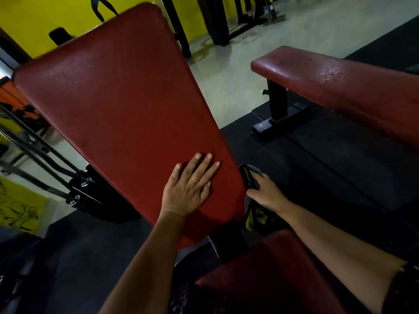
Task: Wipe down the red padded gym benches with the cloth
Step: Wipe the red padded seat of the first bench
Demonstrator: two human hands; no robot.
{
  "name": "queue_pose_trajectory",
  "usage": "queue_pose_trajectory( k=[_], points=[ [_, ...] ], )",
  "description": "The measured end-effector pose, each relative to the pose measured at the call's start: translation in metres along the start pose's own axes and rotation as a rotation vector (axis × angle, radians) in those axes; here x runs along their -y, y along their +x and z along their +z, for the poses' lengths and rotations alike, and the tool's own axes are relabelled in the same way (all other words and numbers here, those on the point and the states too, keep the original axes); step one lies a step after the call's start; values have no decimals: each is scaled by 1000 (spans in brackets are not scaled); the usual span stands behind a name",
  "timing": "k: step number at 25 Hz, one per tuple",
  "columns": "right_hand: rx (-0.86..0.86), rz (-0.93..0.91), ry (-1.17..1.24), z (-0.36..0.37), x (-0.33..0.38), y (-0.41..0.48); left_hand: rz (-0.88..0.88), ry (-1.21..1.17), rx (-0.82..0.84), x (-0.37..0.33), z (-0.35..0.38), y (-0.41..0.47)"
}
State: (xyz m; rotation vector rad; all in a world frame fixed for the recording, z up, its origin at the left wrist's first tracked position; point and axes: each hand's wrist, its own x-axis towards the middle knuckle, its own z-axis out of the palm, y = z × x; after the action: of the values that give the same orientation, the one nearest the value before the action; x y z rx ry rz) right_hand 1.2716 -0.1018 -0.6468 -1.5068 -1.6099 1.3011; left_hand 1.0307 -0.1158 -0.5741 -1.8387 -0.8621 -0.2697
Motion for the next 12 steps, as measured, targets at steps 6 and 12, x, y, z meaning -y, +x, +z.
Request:
queue_pose_trajectory(
  k=[6,12],
  points=[
    [71,-75,-43,-1,-29,-23,114,-44,45,-19,6,-33],
    [95,57,-150,7,-28,-27,105,-62,31,-21,5,-33]
  ],
)
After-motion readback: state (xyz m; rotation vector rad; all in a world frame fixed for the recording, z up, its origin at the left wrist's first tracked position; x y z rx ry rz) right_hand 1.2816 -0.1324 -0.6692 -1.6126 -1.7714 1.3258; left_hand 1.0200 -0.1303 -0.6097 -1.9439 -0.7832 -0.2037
